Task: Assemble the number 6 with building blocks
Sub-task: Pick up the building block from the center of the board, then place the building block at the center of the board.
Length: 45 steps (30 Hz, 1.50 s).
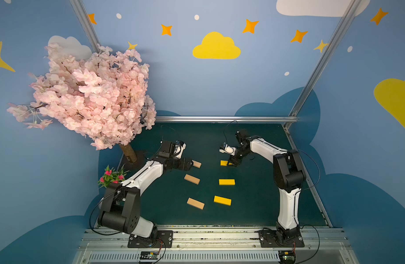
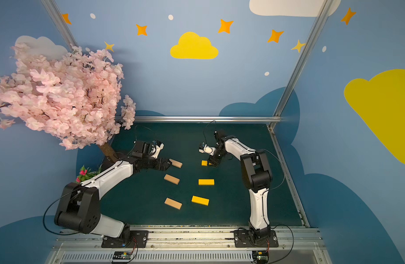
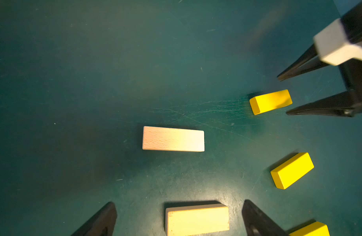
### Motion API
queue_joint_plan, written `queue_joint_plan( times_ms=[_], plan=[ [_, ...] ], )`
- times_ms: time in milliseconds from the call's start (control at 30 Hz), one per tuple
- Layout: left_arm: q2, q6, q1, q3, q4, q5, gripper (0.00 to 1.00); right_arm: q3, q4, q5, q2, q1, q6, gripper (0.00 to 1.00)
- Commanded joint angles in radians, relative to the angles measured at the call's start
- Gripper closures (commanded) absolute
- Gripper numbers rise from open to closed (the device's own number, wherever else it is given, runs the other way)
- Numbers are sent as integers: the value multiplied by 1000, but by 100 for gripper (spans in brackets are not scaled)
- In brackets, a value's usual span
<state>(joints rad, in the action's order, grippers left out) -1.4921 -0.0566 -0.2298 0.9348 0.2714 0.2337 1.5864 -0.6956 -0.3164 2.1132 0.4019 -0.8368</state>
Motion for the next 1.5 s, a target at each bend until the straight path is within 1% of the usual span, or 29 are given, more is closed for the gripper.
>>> queue_joint_plan(
  times_ms=[0,167,267,300,433,500,533,600,633,700,967,1200,1467],
  plan=[
    [-3,27,-2,24,44,7,3,56,-83,46,35,10,-43,34],
    [-10,34,-1,32,56,6,4,145,-182,80,107,15,-75,44],
    [-10,39,-1,32,57,6,4,177,-229,68,136,15,-101,46],
    [-9,40,-2,32,59,-25,4,180,-232,62,140,15,-102,46],
    [-13,54,-1,38,69,-36,4,197,-257,45,167,25,-112,45],
    [-16,58,-1,43,74,-39,4,196,-254,43,171,31,-111,48],
    [-17,60,-1,46,76,-40,4,196,-251,43,173,33,-111,54],
    [-19,63,-1,50,78,-42,4,199,-247,53,177,42,-111,81],
    [-19,62,0,51,79,-45,4,198,-240,58,177,46,-111,92],
    [-16,62,0,50,78,-49,4,201,-229,53,173,54,-110,100],
    [-3,66,-1,43,81,-66,5,252,-191,31,124,123,-108,100],
    [12,79,-2,41,103,-82,5,356,-222,55,178,177,-139,100],
    [45,86,-1,27,129,-130,5,374,-228,59,217,205,-140,100]
  ],
)
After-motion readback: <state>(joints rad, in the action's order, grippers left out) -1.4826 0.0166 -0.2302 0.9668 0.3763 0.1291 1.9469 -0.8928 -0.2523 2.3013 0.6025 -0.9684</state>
